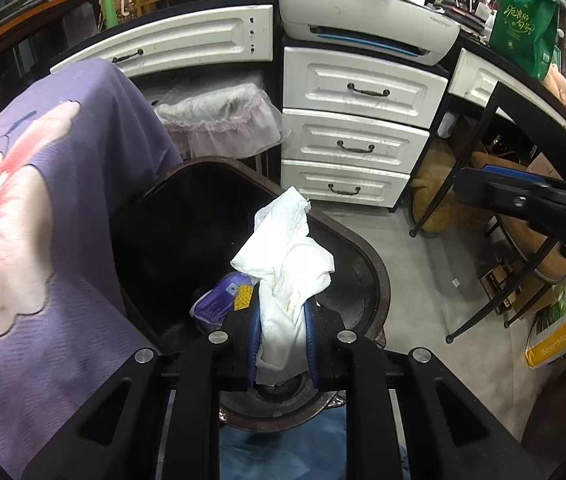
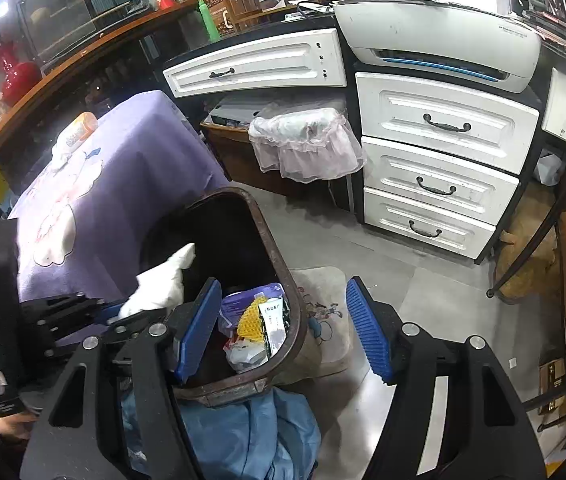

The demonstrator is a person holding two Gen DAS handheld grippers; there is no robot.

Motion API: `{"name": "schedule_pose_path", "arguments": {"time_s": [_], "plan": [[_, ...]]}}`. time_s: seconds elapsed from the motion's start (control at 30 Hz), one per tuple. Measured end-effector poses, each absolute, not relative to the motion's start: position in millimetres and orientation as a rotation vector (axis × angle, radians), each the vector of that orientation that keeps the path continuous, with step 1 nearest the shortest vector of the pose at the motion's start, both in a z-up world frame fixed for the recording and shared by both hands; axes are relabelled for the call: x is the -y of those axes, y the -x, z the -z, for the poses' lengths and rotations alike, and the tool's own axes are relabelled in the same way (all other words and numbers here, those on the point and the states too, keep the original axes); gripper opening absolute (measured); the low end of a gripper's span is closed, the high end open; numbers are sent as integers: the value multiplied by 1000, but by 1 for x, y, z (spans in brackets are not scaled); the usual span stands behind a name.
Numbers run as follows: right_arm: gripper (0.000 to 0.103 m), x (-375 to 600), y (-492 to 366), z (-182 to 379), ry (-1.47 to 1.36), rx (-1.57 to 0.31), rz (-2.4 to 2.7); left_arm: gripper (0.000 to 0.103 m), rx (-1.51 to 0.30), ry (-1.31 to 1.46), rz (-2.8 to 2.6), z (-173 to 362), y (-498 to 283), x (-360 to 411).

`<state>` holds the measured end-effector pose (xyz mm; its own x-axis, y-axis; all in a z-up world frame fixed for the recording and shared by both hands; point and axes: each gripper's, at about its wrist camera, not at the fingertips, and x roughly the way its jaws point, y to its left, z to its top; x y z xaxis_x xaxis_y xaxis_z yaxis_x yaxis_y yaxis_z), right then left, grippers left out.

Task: Collect trash
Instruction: 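Lower the tissue and carton into the bin while both tools open to drop them, then move both tools back over the table toward the bottle and tissues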

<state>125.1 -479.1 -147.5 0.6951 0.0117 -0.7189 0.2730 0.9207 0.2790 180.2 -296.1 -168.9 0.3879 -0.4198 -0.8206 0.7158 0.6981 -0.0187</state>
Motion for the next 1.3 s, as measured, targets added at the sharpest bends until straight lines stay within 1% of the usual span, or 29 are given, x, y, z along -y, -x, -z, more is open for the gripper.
{"name": "schedule_pose_path", "arguments": {"time_s": [0.03, 0.1, 0.13, 0.17, 0.2, 0.27, 0.4, 0.7, 0.73, 0.77, 0.8, 0.83, 1.13, 1.2, 1.27, 1.3], "plan": [[65, 479, -125, 147, -381, -793, 151, 26, -918, -366, 742, 170, -181, 297], [66, 478, -125, 147, -378, -793, 152, 45, -912, -367, 739, 171, -182, 299], [66, 478, -125, 147, -379, -793, 150, 50, -901, -369, 734, 170, -181, 299], [66, 478, -125, 147, -380, -793, 150, 58, -892, -370, 731, 170, -181, 300], [66, 478, -124, 147, -380, -792, 151, 63, -881, -367, 732, 168, -180, 299], [66, 478, -125, 147, -380, -794, 154, 69, -867, -366, 734, 165, -179, 299], [66, 477, -125, 145, -385, -792, 154, 74, -841, -374, 739, 159, -174, 298], [67, 473, -126, 137, -383, -781, 143, 81, -778, -374, 768, 135, -157, 289], [68, 473, -126, 136, -381, -780, 142, 82, -770, -372, 771, 131, -155, 287], [75, 472, -127, 135, -378, -778, 143, 83, -761, -371, 775, 127, -153, 284], [78, 471, -126, 133, -373, -770, 146, 84, -752, -372, 777, 124, -151, 283], [79, 470, -125, 132, -371, -765, 145, 84, -739, -372, 777, 120, -149, 279], [80, 451, -135, 121, -367, -757, 87, 91, -672, -344, 755, 87, -141, 244], [80, 445, -140, 117, -364, -759, 66, 94, -654, -346, 736, 80, -141, 236], [85, 434, -145, 112, -353, -753, 40, 95, -637, -348, 708, 74, -145, 225], [86, 429, -149, 109, -345, -750, 25, 95, -633, -347, 697, 72, -147, 221]]}}
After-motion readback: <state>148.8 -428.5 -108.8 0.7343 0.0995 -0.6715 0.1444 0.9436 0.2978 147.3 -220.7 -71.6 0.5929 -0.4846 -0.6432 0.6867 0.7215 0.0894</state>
